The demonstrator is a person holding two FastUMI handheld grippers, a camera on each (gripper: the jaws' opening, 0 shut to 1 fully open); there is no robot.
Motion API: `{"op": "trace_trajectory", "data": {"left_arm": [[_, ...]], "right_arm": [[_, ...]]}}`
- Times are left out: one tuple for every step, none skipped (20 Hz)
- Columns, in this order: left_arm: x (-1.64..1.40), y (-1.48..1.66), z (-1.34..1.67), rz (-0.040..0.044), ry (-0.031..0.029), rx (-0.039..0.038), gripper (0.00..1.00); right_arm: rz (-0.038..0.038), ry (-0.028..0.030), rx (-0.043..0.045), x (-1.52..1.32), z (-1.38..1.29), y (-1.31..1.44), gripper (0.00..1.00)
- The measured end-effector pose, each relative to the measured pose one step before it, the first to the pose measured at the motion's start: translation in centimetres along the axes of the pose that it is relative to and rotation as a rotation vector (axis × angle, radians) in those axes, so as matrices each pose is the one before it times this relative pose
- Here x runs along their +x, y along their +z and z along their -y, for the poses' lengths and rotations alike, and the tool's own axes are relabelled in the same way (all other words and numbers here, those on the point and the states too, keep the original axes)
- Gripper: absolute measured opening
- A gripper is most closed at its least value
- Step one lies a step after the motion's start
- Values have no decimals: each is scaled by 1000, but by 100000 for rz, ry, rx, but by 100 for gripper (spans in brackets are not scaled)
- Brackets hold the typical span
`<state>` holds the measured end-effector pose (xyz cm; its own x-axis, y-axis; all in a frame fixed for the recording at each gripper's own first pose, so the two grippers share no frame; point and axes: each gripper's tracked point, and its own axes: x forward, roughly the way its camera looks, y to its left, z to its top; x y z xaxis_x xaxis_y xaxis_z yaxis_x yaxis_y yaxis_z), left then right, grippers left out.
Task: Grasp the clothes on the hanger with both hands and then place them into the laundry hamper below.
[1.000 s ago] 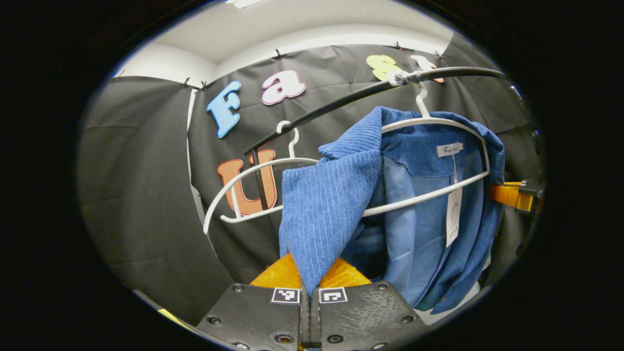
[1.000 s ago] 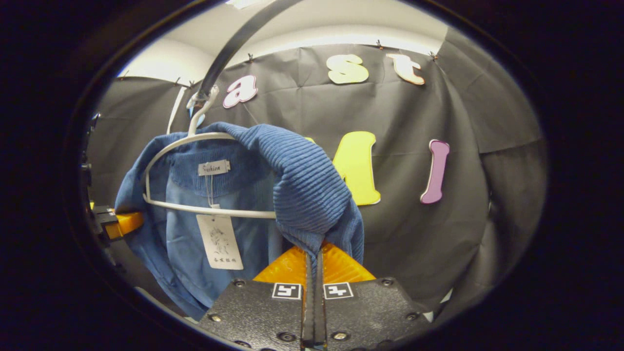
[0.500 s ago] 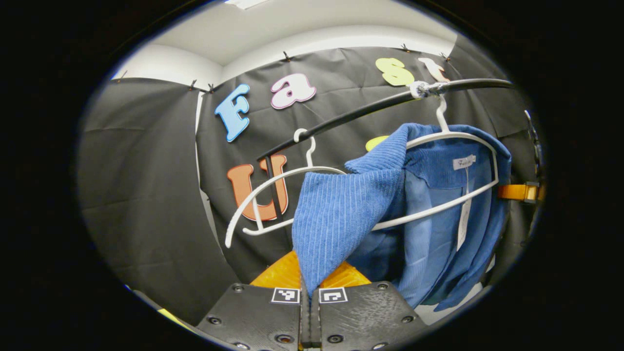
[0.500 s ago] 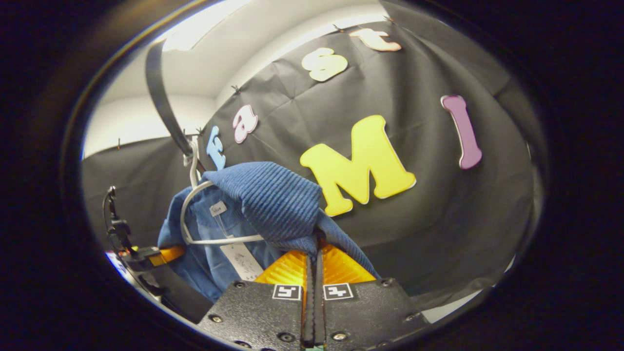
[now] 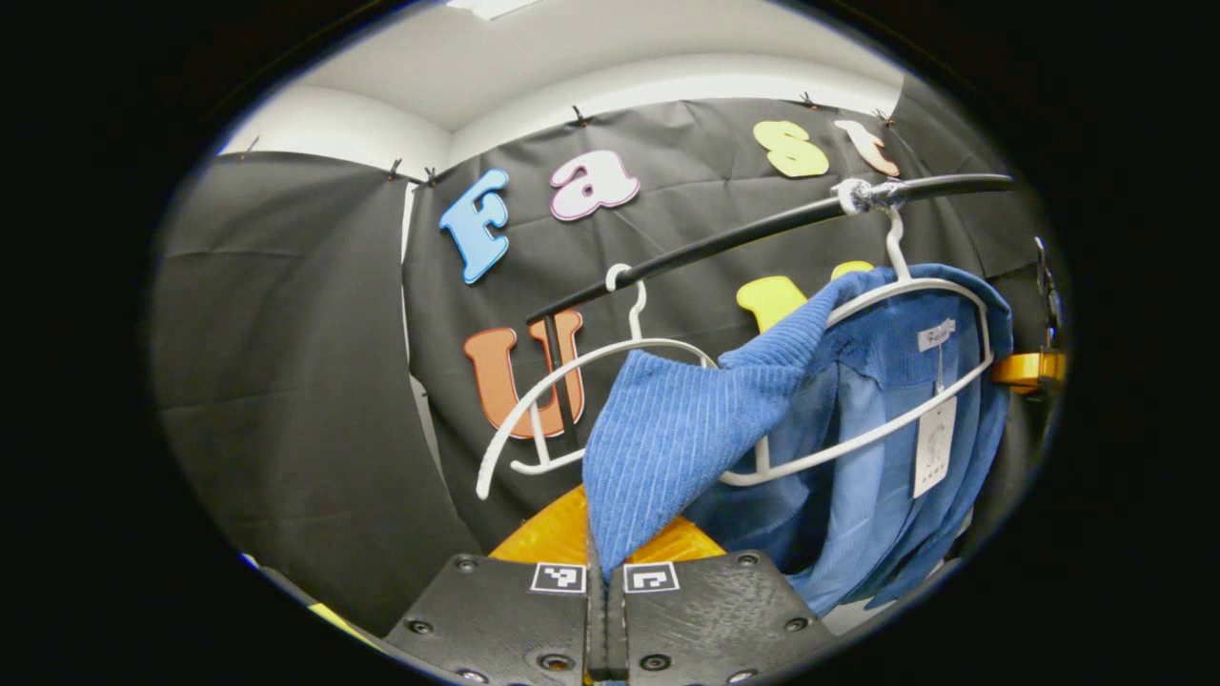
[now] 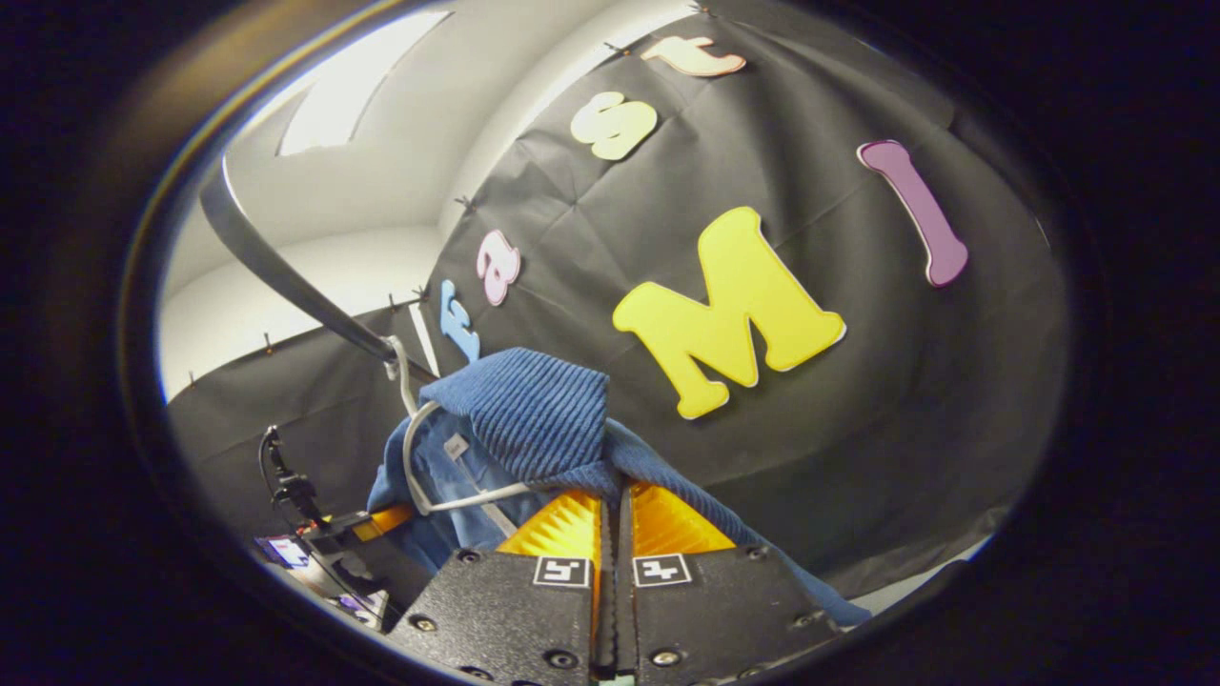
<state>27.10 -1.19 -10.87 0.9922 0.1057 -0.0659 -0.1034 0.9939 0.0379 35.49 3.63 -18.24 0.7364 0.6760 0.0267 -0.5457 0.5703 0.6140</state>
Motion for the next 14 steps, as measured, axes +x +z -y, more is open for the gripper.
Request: {"op": "trace_trajectory", "data": {"left_arm": [[173,-254,130,-938,-518,-819,0],[-13,-159,-171,-291,2,-296,5],[152,37,-231,23,94,496,1],[127,155,-134,373,-205,167,1],[178,107,-18,217,-649,85,1],[70,18,-240,329,166,153,1],[227,106,-272,-232,337,369,5],[92,198,-49,136,-109,-396,0],[176,249,-153,58,194,-563,5],[68,213,-205,790,-154,-423,0],[42,274,-181,283,297,190,5],[165,325,-242,619,18,132,1],[223,245,-77,167,-195,-153,5],[223,136,-94,-58,229,-24,5]], "right_arm": [[-835,2344,1418,-326,-108,-221,4],[-1750,4149,3802,-651,-452,194,3],[1564,-511,1846,-570,396,263,4],[-668,1415,742,-110,159,320,4],[1198,583,179,-438,-102,258,3],[-311,2243,-740,-217,-413,5,4],[70,1443,539,21,68,40,3],[-154,1090,1359,-157,112,98,4],[1223,153,2498,79,281,457,3],[2170,2337,3672,-103,-189,524,3],[2274,3232,4243,-127,-609,613,3],[2343,1159,3553,191,-73,640,3],[-118,594,1725,-116,119,134,3],[-468,-271,129,109,283,81,3]]}}
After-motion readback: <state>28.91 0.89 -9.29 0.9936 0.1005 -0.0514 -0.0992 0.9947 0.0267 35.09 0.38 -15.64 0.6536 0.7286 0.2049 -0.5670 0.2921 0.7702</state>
